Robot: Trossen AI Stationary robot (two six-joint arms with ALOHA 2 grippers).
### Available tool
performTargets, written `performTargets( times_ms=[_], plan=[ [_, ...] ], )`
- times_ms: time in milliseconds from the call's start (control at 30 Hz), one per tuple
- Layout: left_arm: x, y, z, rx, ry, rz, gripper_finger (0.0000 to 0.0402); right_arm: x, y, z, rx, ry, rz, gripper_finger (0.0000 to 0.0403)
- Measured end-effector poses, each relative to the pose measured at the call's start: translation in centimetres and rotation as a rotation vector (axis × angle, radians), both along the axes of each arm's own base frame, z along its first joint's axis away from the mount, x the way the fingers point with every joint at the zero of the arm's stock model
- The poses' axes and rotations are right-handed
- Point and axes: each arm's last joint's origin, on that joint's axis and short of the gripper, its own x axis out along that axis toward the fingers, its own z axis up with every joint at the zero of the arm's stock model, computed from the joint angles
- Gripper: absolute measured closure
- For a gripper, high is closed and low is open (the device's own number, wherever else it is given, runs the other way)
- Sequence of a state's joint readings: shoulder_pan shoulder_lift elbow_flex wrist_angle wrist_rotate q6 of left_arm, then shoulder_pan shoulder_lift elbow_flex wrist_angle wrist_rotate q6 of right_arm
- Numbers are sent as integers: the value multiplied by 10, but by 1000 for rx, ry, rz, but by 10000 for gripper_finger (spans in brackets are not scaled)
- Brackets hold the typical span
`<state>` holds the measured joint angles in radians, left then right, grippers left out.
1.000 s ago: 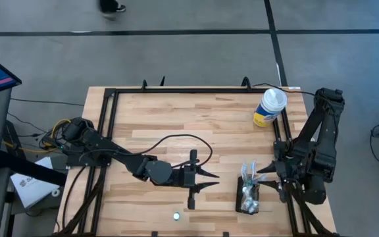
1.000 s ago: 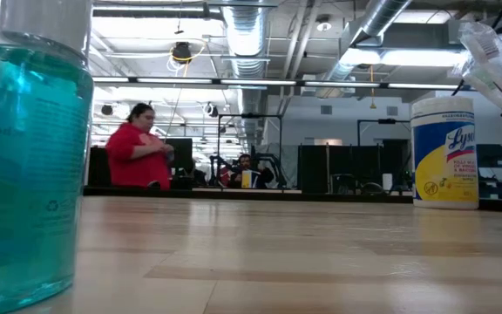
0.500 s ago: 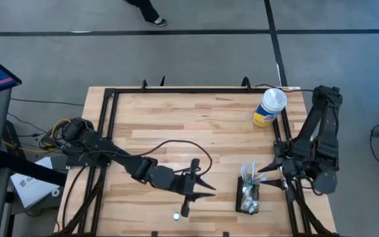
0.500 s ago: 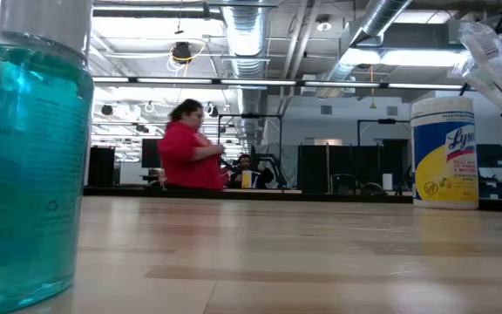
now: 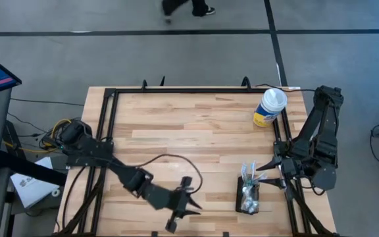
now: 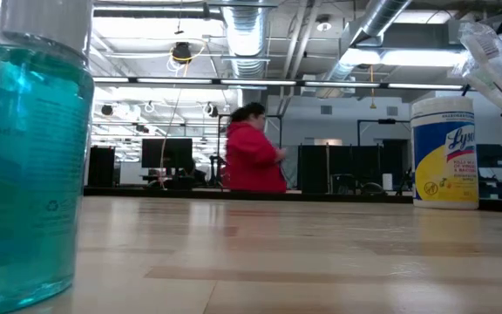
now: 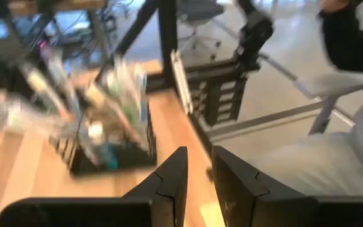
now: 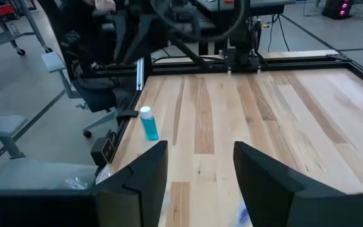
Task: Pick & Place toothbrushing station
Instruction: Put the blue mouthwash into the black wire organizer
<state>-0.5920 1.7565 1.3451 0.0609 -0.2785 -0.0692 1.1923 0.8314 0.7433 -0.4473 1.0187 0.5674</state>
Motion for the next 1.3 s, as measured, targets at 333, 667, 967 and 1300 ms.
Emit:
performTargets(
  times_ms=[333,667,967,1300],
  plan=[
    [-41,-29,-50,-105,3,118,335,3,-1,1,12,-5,-17,232],
    [-72,-42,-79,-76,37,130,335,10,-5,1,17,-7,-67,232],
    [-81,-34,-100,-114,89,185,324,12,-7,1,16,-7,-83,232],
    [-86,-30,-110,-156,104,199,239,15,0,-4,-18,9,-83,232]
  ],
)
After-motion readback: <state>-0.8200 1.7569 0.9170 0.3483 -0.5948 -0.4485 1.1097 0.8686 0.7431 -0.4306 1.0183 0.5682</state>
